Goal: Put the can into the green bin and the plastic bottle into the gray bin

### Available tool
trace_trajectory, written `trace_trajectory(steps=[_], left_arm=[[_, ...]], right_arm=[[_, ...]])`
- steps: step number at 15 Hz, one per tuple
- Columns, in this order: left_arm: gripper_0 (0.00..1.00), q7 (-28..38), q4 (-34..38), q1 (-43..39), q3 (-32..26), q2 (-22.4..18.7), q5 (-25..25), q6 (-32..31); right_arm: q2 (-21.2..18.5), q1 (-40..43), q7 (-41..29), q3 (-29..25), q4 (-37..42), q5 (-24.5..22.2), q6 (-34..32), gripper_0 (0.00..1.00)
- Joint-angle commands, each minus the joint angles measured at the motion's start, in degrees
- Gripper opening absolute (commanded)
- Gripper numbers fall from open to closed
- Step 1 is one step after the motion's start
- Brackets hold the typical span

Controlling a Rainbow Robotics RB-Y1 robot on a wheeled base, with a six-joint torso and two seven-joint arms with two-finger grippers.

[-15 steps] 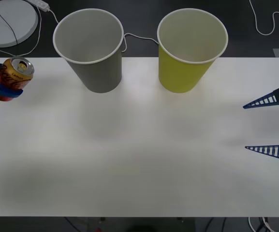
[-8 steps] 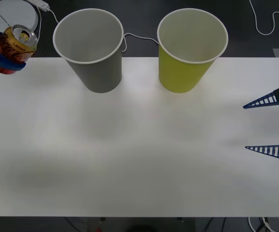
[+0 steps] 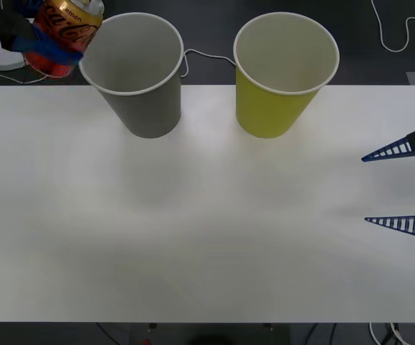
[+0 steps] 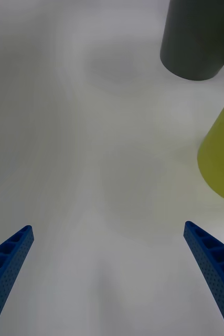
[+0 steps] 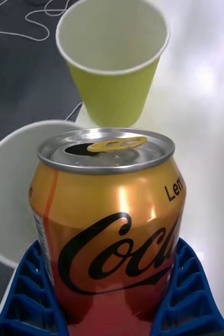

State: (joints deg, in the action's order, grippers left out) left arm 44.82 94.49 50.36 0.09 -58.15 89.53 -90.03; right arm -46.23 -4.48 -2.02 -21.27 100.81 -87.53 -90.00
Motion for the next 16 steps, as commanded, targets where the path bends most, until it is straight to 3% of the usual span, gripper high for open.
trace_trajectory(steps=[1, 4, 9, 13, 16], left_arm=[[0.0, 7.0, 2.6, 5.2, 5.0, -0.3, -2.5, 0.0], [0.0, 13.9, 4.7, 12.3, 12.1, -0.2, -3.5, 0.0], [0.0, 23.2, 4.2, 28.3, 30.5, 1.1, -4.0, 0.0], [0.0, 25.4, -3.9, 33.1, 33.7, 7.4, -2.6, 0.0], [0.0, 26.3, -7.7, 35.6, 37.0, 10.8, 1.3, 0.0]], right_arm=[[0.0, 0.0, 0.0, 0.0, 0.0, 0.0, 0.0, 1.0], [0.0, 0.0, 0.0, 0.0, 0.0, 0.0, 0.0, 1.0], [0.0, 0.0, 0.0, 0.0, 0.0, 0.0, 0.0, 1.0], [0.0, 0.0, 0.0, 0.0, 0.0, 0.0, 0.0, 1.0], [0.0, 0.0, 0.0, 0.0, 0.0, 0.0, 0.0, 1.0]])
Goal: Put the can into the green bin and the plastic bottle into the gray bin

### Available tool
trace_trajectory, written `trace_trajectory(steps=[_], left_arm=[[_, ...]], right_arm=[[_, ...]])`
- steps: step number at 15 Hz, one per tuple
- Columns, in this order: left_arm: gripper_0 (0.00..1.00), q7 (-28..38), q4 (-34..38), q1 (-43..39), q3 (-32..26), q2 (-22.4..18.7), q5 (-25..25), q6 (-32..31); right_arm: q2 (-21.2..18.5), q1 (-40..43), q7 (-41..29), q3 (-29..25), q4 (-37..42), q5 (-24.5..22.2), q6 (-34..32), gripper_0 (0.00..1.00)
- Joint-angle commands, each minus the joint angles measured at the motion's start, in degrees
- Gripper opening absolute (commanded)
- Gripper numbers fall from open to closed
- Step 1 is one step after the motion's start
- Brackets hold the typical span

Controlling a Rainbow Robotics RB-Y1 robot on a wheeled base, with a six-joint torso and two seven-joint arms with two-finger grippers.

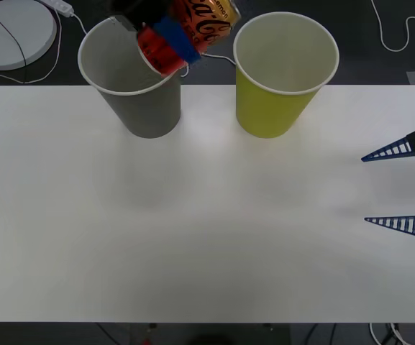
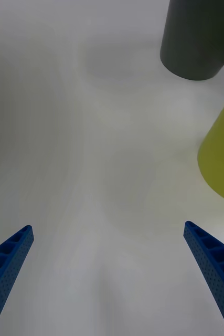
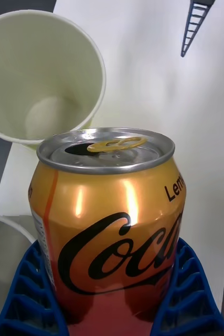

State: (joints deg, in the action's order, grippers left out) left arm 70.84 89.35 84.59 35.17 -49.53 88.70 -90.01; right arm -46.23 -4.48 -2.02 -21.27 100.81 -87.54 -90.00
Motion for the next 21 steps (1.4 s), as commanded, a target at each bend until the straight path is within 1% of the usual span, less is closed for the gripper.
trace_trajectory(steps=[1, 4, 6, 9, 12, 15, 17, 19, 21], left_arm=[[0.0, 0.3, -4.4, 2.1, 2.6, 3.6, 3.1, 0.0], [0.0, 0.3, -11.4, 5.3, 5.0, 8.8, 6.7, 0.0], [0.0, 0.3, -18.3, 9.1, 7.7, 13.0, 7.8, 0.0], [0.0, 0.3, -31.7, 14.6, 10.4, 20.4, 9.4, 4.8], [0.0, 0.2, -40.8, 18.2, 13.0, 26.0, 10.5, 11.1], [0.0, -0.1, -46.8, 19.7, 14.8, 30.5, 11.8, 16.4], [0.0, -0.1, -49.6, 20.7, 16.4, 32.2, 12.3, 19.5], [0.0, -0.1, -51.6, 20.9, 16.8, 33.7, 13.3, 22.1], [0.0, -0.4, -52.8, 20.9, 16.8, 34.6, 13.8, 23.0]], right_arm=[[0.0, 0.0, 0.0, 0.0, 0.0, 0.0, 0.0, 1.0], [0.0, 0.0, 0.0, 0.0, 0.0, 0.0, 0.0, 1.0], [0.0, 0.0, 0.0, 0.0, 0.0, 0.0, 0.0, 1.0], [0.0, 0.0, 0.0, 0.0, 0.0, 0.0, 0.0, 1.0], [0.0, 0.0, 0.0, 0.0, 0.0, 0.0, 0.0, 1.0], [0.0, 0.0, 0.0, 0.0, 0.0, 0.0, 0.0, 1.0], [0.0, 0.0, 0.0, 0.0, 0.0, 0.0, 0.0, 1.0], [0.0, 0.0, 0.0, 0.0, 0.0, 0.0, 0.0, 1.0], [0.0, 0.0, 0.0, 0.0, 0.0, 0.0, 0.0, 1.0]])
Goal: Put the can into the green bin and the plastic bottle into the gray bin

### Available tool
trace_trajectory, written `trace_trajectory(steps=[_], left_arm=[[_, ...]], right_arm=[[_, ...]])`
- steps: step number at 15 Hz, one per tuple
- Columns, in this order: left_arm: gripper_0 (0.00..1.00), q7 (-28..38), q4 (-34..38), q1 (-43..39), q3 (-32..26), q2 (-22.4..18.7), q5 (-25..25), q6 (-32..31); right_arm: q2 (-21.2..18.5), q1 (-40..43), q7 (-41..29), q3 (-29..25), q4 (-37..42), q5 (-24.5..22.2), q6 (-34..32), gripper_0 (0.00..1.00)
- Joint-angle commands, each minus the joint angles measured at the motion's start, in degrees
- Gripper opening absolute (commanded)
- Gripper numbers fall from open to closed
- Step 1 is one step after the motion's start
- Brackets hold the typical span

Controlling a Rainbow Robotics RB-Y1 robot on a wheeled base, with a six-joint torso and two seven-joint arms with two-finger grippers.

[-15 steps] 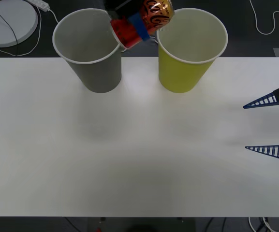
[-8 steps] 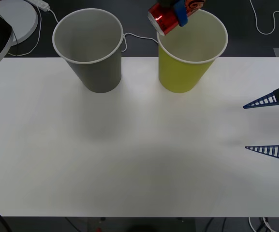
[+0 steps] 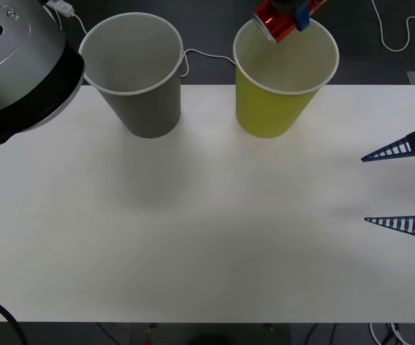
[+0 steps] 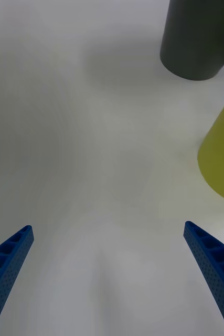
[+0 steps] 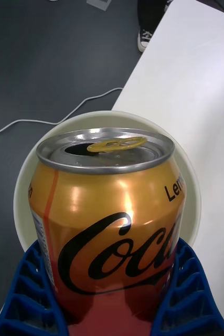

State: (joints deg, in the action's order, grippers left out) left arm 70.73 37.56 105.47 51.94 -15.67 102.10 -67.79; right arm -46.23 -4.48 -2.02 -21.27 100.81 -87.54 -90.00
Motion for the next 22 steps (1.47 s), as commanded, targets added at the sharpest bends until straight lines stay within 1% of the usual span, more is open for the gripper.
trace_trajectory(steps=[1, 4, 5, 6, 7, 8, 11, 14, 18, 19, 21, 22], left_arm=[[0.0, -0.4, -1.1, 0.0, 0.0, 0.7, 0.4, 0.8], [0.01, -0.4, -1.2, -0.1, 0.0, 0.6, 0.3, 0.8], [0.06, -0.4, -1.2, -0.1, 0.0, 0.6, 0.2, 0.8], [0.31, -0.4, -1.2, -0.1, 0.0, 0.6, 0.1, 0.8], [0.82, -0.4, -1.1, -0.1, 0.0, 0.6, -0.1, 0.8], [1.0, -0.4, -0.9, -0.1, 0.0, 0.6, -0.3, 0.8], [1.0, -0.4, -0.5, 0.0, 0.0, 0.5, -1.2, 0.6], [1.0, -0.4, 3.1, 0.0, -0.1, -2.2, -2.4, -2.7], [1.0, -0.6, 10.1, -0.4, -0.1, -7.7, -4.5, -8.8], [1.0, -0.6, 13.0, -0.9, -0.2, -9.6, -5.0, -10.3], [1.0, -0.7, 19.2, -3.2, -1.9, -13.7, -5.2, -13.8], [1.0, -0.7, 23.1, -5.0, -4.1, -16.4, -5.3, -16.1]], right_arm=[[0.0, 0.0, 0.0, 0.0, 0.0, 0.0, 0.0, 1.0], [0.0, 0.0, 0.0, 0.0, 0.0, 0.0, 0.0, 1.0], [0.0, 0.0, 0.0, 0.0, 0.0, 0.0, 0.0, 1.0], [0.0, 0.0, 0.0, 0.0, 0.0, 0.0, 0.0, 1.0], [0.0, 0.0, 0.0, 0.0, 0.0, 0.0, 0.0, 1.0], [0.0, 0.0, 0.0, 0.0, 0.0, 0.0, 0.0, 1.0], [0.0, 0.0, 0.0, 0.0, 0.0, 0.0, 0.0, 1.0], [0.0, 0.0, 0.0, 0.0, 0.0, 0.0, 0.0, 1.0], [0.0, 0.0, 0.0, 0.0, 0.0, 0.0, 0.0, 1.0], [0.0, 0.0, 0.0, 0.0, 0.0, 0.0, 0.0, 1.0], [0.0, 0.0, 0.0, 0.0, 0.0, 0.0, 0.0, 1.0], [0.0, 0.0, 0.0, 0.0, 0.0, 0.0, 0.0, 1.0]])
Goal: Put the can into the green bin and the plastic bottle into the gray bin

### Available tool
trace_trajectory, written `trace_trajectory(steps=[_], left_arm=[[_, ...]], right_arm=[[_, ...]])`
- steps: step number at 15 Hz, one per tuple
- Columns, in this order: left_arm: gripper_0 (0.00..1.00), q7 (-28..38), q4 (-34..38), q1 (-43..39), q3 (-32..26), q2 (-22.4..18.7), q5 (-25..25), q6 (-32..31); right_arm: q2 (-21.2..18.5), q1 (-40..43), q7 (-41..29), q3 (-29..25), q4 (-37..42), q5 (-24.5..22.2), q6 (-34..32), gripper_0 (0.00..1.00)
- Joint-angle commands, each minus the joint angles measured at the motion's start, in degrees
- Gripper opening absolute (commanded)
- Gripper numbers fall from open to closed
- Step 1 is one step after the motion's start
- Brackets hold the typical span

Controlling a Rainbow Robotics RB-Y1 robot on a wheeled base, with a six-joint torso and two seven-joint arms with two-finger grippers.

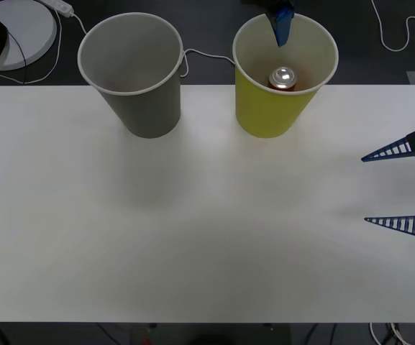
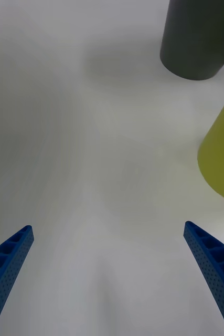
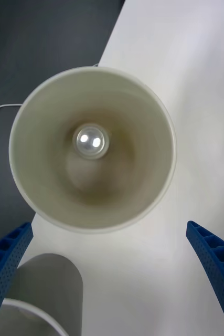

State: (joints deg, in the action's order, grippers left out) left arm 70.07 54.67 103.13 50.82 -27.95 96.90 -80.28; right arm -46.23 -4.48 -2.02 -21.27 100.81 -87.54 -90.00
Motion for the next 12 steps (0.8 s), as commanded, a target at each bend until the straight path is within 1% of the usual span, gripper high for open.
trace_trajectory(steps=[1, 4, 6, 8, 9, 11, 12], left_arm=[[1.0, -1.0, 9.1, -4.5, -4.6, -6.3, -0.1, -5.2], [1.0, -3.5, 20.3, -12.4, -10.9, -13.8, -0.1, -9.7], [1.0, -6.0, 27.9, -18.9, -15.8, -19.4, -0.2, -9.7], [1.0, -6.6, 34.5, -25.2, -20.2, -23.8, -0.6, -9.7], [1.0, -7.2, 38.8, -29.7, -23.0, -26.6, -0.9, -9.7], [1.0, -9.3, 43.0, -35.6, -27.8, -29.7, -1.5, -9.7], [1.0, -12.1, 44.7, -39.6, -31.0, -31.4, -1.9, -9.7]], right_arm=[[0.0, 0.0, 0.0, 0.0, 0.0, 0.0, 0.0, 1.0], [0.0, 0.0, 0.0, 0.0, 0.0, 0.0, 0.0, 1.0], [0.0, 0.0, 0.0, 0.0, 0.0, 0.0, 0.0, 1.0], [0.0, 0.0, 0.0, 0.0, 0.0, 0.0, 0.0, 1.0], [0.0, 0.0, 0.0, 0.0, 0.0, 0.0, 0.0, 1.0], [0.0, 0.0, 0.0, 0.0, 0.0, 0.0, 0.0, 1.0], [0.0, 0.0, 0.0, 0.0, 0.0, 0.0, 0.0, 1.0]])
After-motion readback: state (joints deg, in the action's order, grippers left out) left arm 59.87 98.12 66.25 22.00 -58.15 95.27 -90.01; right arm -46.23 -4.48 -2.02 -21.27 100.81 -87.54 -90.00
